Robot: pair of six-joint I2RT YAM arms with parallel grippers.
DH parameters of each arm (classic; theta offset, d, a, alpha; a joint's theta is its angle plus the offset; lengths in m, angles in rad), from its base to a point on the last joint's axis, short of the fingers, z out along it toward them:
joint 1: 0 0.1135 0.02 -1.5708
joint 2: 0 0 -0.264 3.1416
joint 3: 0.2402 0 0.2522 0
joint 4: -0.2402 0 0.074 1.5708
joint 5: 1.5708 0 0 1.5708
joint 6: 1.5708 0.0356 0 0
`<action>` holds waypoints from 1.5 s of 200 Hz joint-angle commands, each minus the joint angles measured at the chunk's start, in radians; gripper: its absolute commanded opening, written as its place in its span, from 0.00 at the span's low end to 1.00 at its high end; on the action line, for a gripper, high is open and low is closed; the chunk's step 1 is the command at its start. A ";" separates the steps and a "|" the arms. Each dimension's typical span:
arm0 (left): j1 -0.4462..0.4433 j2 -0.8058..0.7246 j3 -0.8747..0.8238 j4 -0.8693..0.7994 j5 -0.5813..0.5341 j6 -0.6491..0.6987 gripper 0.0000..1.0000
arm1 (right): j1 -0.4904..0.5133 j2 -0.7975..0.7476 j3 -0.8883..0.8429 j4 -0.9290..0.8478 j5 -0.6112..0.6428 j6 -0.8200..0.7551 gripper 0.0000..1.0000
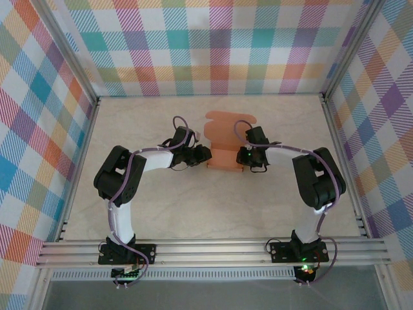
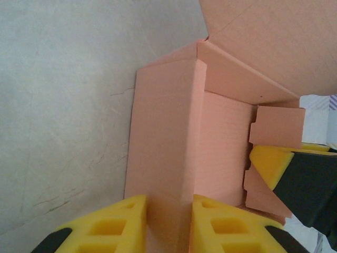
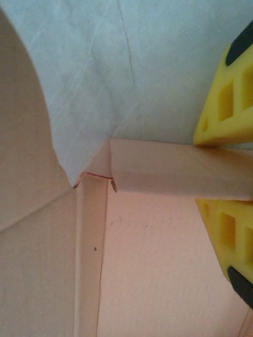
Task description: Fold the paper box
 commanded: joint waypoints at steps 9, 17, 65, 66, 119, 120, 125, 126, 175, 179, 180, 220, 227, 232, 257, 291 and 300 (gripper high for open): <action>-0.024 0.025 -0.009 0.013 0.048 0.000 0.24 | 0.028 0.038 0.000 -0.171 0.022 -0.020 0.29; -0.024 0.024 -0.010 0.013 0.048 0.000 0.24 | 0.030 0.024 0.000 -0.168 0.005 -0.017 0.30; -0.026 0.027 -0.009 0.022 0.058 -0.005 0.24 | 0.039 -0.015 0.081 -0.272 0.020 -0.004 0.27; -0.026 0.027 -0.009 0.023 0.058 -0.004 0.24 | 0.039 -0.014 0.084 -0.277 0.023 -0.006 0.27; -0.054 0.020 -0.010 0.052 0.086 -0.031 0.24 | 0.084 0.082 0.218 -0.486 0.207 -0.023 0.24; -0.055 0.020 -0.010 0.053 0.087 -0.032 0.24 | 0.085 0.084 0.220 -0.489 0.212 -0.023 0.24; -0.058 0.019 -0.010 0.057 0.089 -0.035 0.24 | 0.092 0.097 0.233 -0.506 0.227 -0.025 0.23; -0.059 0.020 -0.010 0.058 0.090 -0.036 0.24 | 0.092 0.099 0.235 -0.508 0.230 -0.025 0.23; -0.076 0.021 -0.009 0.069 0.097 -0.043 0.24 | 0.122 0.194 0.296 -0.571 0.316 0.006 0.11; -0.077 0.020 -0.010 0.069 0.097 -0.044 0.24 | 0.125 0.198 0.299 -0.576 0.323 0.009 0.10; -0.078 0.019 -0.010 0.069 0.096 -0.043 0.24 | 0.126 0.200 0.300 -0.577 0.325 0.009 0.09; -0.078 0.019 -0.014 0.071 0.095 -0.042 0.24 | 0.150 0.249 0.337 -0.636 0.420 0.024 0.00; -0.078 0.018 -0.013 0.071 0.095 -0.041 0.24 | 0.154 0.258 0.340 -0.642 0.432 0.028 0.00; -0.078 0.018 -0.014 0.070 0.095 -0.041 0.24 | 0.156 0.264 0.343 -0.648 0.443 0.031 0.00; -0.078 0.013 -0.015 0.064 0.090 -0.039 0.24 | 0.170 0.314 0.370 -0.709 0.537 0.040 0.00; -0.078 0.013 -0.013 0.059 0.087 -0.037 0.24 | 0.170 0.274 0.356 -0.660 0.505 0.045 0.00; -0.078 0.012 -0.015 0.059 0.084 -0.036 0.24 | 0.170 0.246 0.348 -0.629 0.477 0.039 0.09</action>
